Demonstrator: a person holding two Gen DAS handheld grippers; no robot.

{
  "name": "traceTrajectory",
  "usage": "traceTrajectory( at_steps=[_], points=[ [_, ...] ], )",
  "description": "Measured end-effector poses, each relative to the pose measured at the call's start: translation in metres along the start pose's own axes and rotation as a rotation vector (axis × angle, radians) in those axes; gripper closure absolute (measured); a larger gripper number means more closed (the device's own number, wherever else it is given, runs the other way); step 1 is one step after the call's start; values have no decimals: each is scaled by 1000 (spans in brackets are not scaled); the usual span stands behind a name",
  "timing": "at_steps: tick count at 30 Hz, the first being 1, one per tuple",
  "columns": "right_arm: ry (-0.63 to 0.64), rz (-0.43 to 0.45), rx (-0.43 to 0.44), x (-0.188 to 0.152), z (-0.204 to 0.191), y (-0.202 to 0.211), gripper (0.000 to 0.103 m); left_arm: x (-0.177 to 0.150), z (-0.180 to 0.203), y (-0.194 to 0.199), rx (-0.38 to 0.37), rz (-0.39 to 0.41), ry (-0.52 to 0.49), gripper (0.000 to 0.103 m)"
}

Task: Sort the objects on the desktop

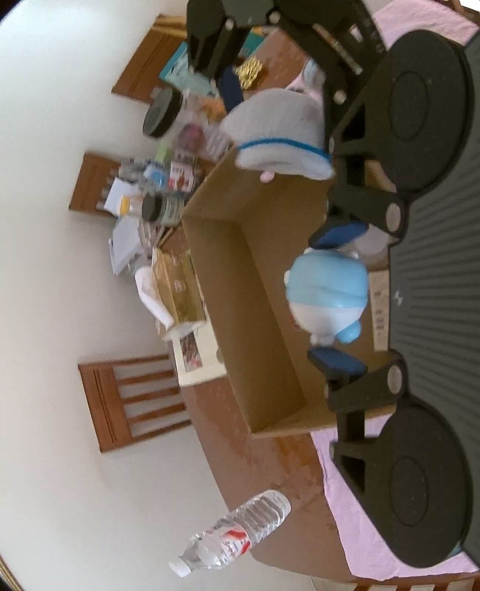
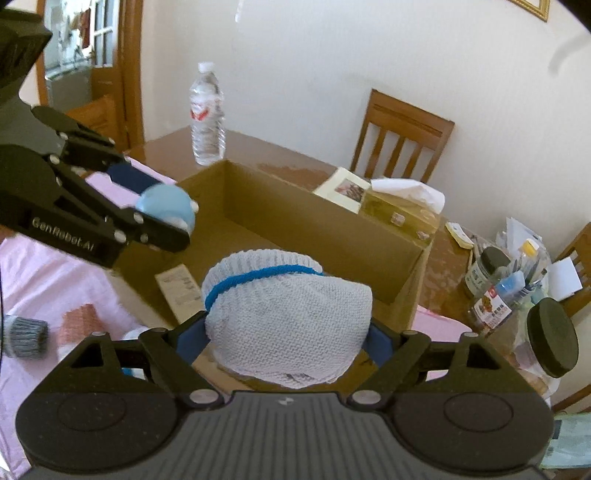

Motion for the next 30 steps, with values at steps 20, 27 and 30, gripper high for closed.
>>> traceTrajectory(
  at_steps=[20, 27, 30],
  points=[
    [-38, 19, -16, -19, -17, 35, 0, -26, 16, 25, 7, -57, -7, 12],
    [-71, 1, -5, -47, -36, 53, 0, -53, 31, 49, 26, -91, -30, 12],
    [-87, -3, -15, -54, -39, 61, 0, -62, 35, 60, 25, -93, -6, 12]
  ],
)
Point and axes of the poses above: each gripper's, at about its wrist camera, not at the fingertips, and y roughly against the way its jaws point, z to its right, x to its top, the point moved 10 cm from there along -y, roughly the way its jaws point, and after that the axes turned 7 degrees about z, right-handed, at the moved point
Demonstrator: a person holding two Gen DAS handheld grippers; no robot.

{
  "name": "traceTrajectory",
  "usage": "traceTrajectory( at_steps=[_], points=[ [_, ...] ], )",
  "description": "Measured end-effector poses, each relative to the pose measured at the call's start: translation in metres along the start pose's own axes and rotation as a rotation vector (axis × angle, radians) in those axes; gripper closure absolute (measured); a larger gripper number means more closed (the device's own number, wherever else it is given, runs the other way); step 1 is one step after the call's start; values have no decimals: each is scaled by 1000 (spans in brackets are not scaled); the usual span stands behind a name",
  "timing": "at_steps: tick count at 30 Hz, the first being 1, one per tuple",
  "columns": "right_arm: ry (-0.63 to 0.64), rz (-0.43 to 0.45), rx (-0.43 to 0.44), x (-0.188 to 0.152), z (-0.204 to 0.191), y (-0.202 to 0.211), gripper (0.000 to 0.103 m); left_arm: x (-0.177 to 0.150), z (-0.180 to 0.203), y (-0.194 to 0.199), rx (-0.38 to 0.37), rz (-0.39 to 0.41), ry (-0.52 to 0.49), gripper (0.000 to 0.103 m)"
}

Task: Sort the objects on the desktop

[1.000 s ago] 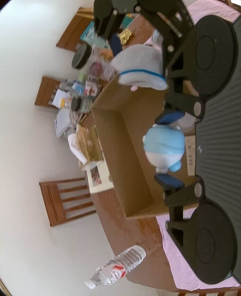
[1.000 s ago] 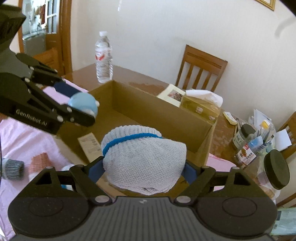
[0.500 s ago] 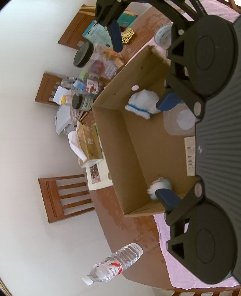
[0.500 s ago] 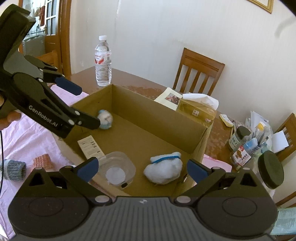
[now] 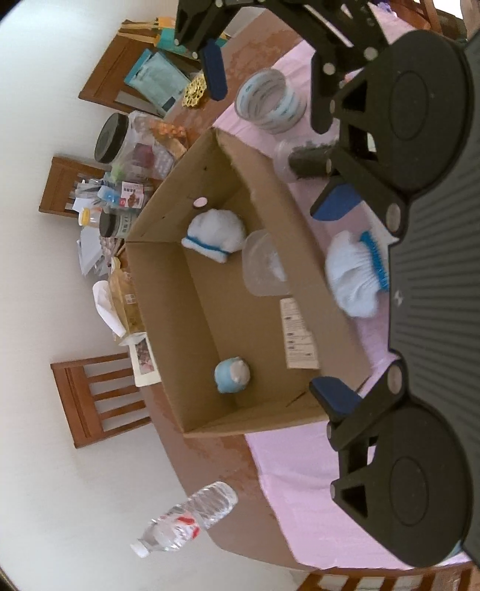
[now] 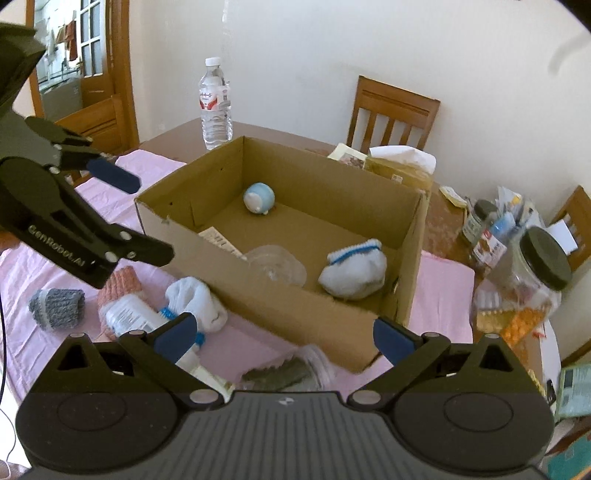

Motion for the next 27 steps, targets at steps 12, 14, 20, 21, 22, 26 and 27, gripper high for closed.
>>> traceTrajectory(
  at_steps=[12, 14, 20, 21, 22, 26, 27],
  points=[
    [0, -7, -79, -28, -11, 23, 0, -38, 17, 21, 18, -16, 30, 12],
    [-22, -8, -79, -32, -12, 26, 0, -45, 22, 21, 16, -20, 36, 12],
    [-49, -13, -114, -45, -12, 32, 0, -67, 35, 18, 24, -22, 40, 12],
    [-62, -15, -116, -47, -11, 33, 0, -71, 37, 17, 24, -27, 39, 12],
    [-77, -17, -116, -49, -10, 34, 0, -75, 39, 16, 28, -30, 43, 12],
    [-111, -23, -127, -58, -8, 35, 0, -94, 42, 12, 35, -49, 77, 12],
    [-116, -24, -131, -59, -8, 36, 0, -99, 43, 11, 38, -55, 81, 12]
  ],
)
Point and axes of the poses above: each gripper's, at about its wrist camera, not at the fingertips, and y roughly against the way its jaws point, z to its right, x to its top, the point moved 10 cm from there along -y, roughly the way its jaws point, and after that the axes turned 7 degrees about z, right-handed, at the moved point
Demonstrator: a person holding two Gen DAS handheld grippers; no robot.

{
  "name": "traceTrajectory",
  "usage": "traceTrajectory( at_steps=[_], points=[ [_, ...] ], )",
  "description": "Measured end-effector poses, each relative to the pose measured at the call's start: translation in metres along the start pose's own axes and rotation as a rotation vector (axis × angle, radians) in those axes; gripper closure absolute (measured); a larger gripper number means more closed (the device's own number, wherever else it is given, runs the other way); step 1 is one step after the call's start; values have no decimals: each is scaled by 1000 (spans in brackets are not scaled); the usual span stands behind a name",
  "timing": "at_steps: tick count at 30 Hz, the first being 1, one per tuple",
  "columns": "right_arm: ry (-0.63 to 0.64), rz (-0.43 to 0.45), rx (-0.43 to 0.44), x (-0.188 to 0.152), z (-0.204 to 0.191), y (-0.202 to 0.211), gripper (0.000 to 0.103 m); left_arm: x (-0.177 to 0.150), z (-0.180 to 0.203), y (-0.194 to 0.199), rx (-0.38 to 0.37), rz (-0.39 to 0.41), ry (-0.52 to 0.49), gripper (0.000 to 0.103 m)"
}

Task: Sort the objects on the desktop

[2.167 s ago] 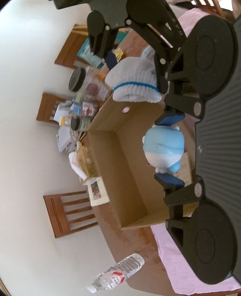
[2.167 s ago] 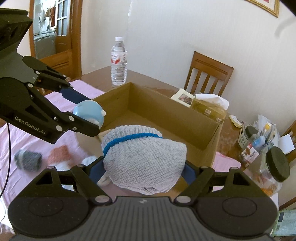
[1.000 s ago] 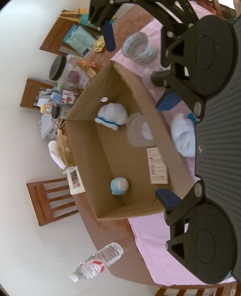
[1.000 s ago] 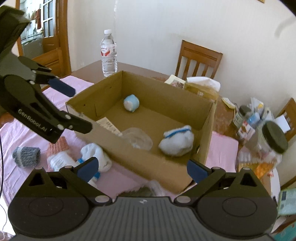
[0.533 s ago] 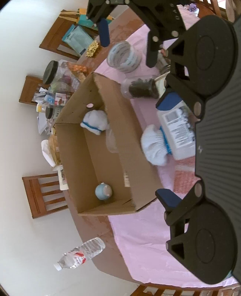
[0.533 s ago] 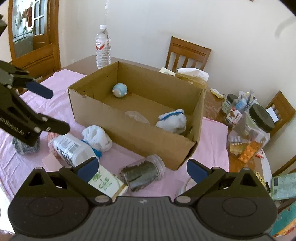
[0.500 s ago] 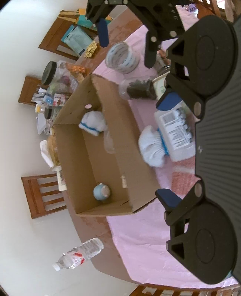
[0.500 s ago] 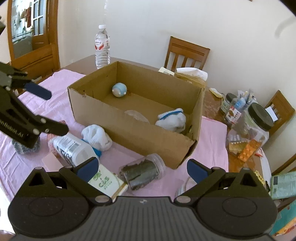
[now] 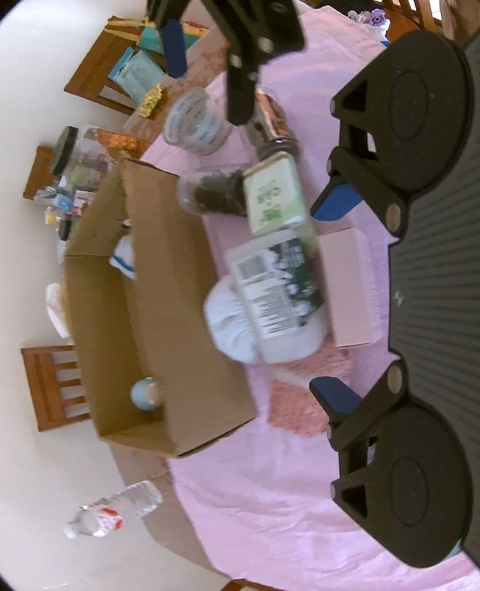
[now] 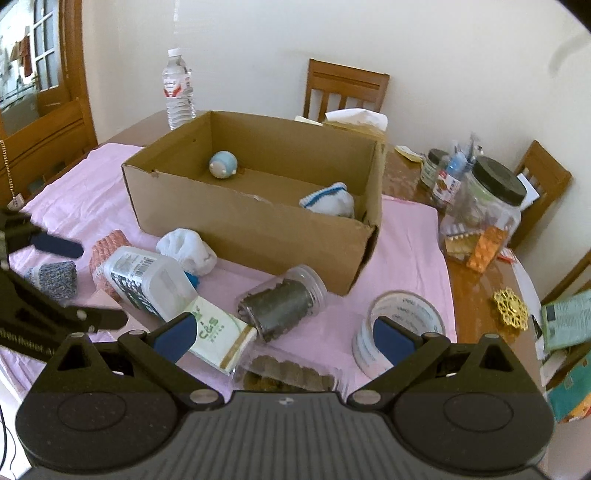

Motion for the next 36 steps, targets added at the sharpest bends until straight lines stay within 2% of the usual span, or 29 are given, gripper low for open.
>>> traceTrajectory(
  at_steps=[11, 27, 36],
  points=[
    [-59, -34, 7, -22, 5, -1, 0, -35, 1, -20, 10, -75, 96, 12],
    [-147, -100, 2, -45, 13, -28, 0, -32, 7, -39, 35, -72, 78, 12],
    [-163, -131, -37, -54, 16, -42, 0, -33, 8, -43, 38, -87, 71, 12]
  ],
)
Point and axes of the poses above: each gripper's, at about its wrist camera, not at the fingertips, and y roughly against the way its jaws point, z to its right, x to its top, the point moved 10 cm from there along -y, roughly the way its jaws point, and after that the axes turned 7 degrees about z, right-handed, at the moved point
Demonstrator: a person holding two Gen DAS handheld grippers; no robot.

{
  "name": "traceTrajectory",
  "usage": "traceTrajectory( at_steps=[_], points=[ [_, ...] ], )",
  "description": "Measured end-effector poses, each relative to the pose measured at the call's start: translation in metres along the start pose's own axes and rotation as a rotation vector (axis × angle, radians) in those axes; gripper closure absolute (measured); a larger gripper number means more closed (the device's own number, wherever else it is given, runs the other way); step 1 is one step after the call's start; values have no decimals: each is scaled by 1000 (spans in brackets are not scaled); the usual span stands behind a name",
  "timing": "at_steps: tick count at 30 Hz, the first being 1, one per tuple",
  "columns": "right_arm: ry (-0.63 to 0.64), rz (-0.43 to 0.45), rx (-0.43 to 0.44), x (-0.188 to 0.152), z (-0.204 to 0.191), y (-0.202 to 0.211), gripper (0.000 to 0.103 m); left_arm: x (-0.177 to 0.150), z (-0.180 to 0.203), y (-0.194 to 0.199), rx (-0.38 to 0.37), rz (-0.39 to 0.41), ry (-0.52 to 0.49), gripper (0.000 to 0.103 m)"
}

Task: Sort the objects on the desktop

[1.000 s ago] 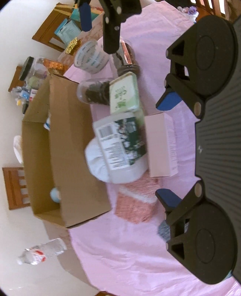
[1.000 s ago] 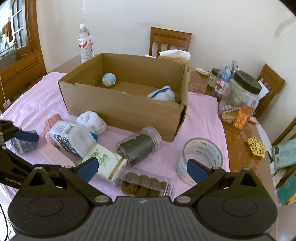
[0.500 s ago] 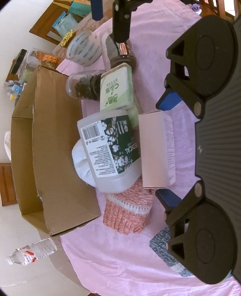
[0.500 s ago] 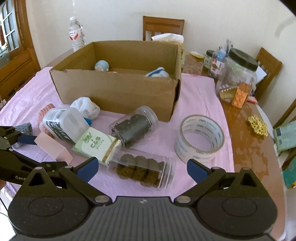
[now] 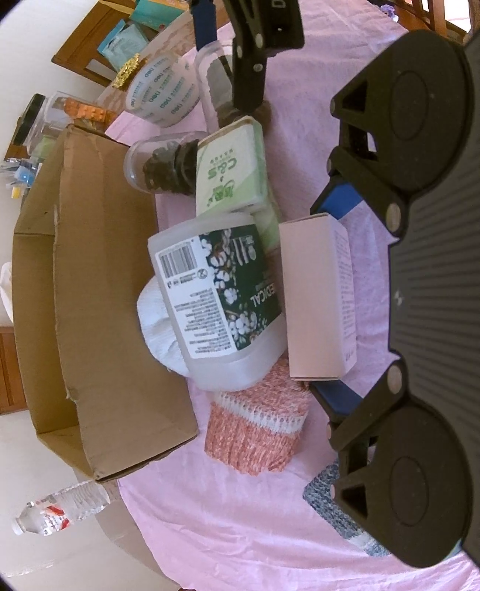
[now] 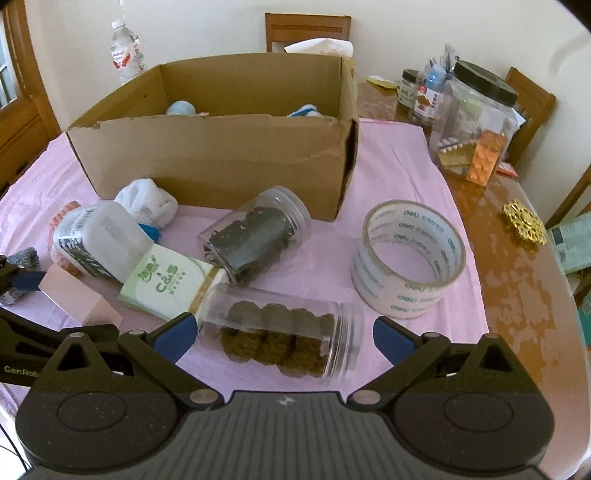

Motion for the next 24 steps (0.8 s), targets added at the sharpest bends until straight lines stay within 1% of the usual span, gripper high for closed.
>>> traceTrajectory(
  at_steps=[5, 8, 14, 17, 20, 22, 24],
  points=[
    [5, -16, -42, -6, 10, 5, 0, 1, 1, 0, -2, 2, 16, 12],
    [3, -17, -44, -8, 14, 6, 0, 1, 1, 1, 5, 14, 19, 12],
    [-14, -16, -59, -3, 8, -7, 0, 1, 3, -2, 18, 13, 4, 12],
    [-17, -15, -79, -1, 8, -15, 0, 2, 2, -2, 21, 19, -1, 12],
    [-10, -14, -95, 0, 9, -18, 0, 4, 1, -1, 19, 24, 9, 16],
    [7, -14, -101, 1, 11, -18, 0, 4, 0, 0, 20, 26, 12, 21],
    [18, -14, -100, 1, 12, -18, 2, 4, -1, 0, 20, 22, 6, 21]
  ],
)
Point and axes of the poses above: each gripper's, at about its wrist camera, not at the fingertips, and y roughly against the way its jaws point, z to its right, x to its top, the point moved 10 cm from there along -y, roughly the way its jaws point, and after that the axes turned 7 degrees about z, right-handed, at the moved point
